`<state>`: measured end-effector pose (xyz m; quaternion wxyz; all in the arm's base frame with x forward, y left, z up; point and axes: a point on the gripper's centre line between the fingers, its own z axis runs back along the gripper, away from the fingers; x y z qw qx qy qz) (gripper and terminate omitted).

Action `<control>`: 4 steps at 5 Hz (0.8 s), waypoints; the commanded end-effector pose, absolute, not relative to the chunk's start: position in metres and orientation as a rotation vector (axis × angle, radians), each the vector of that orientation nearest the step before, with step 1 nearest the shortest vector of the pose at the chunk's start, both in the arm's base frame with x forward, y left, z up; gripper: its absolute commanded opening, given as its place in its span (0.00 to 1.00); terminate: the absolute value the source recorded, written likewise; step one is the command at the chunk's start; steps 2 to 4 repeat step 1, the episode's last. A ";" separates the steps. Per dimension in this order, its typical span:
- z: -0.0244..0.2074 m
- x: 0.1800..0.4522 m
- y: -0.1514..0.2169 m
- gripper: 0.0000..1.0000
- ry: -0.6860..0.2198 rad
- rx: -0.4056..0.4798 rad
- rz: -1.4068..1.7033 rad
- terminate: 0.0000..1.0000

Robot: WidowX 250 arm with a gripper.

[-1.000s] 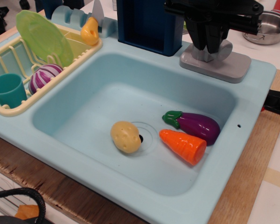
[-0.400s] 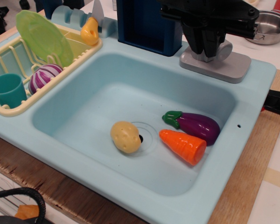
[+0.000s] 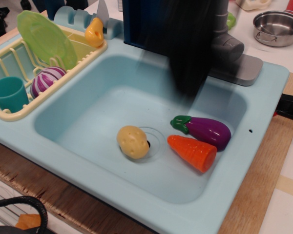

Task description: Turn lever vertical to-front

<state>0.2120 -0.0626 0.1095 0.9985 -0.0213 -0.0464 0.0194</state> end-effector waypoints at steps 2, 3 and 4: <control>0.105 0.209 -0.064 0.00 -0.096 -0.090 0.087 1.00; 0.105 0.209 -0.064 0.00 -0.096 -0.090 0.087 1.00; 0.105 0.209 -0.064 0.00 -0.096 -0.090 0.087 1.00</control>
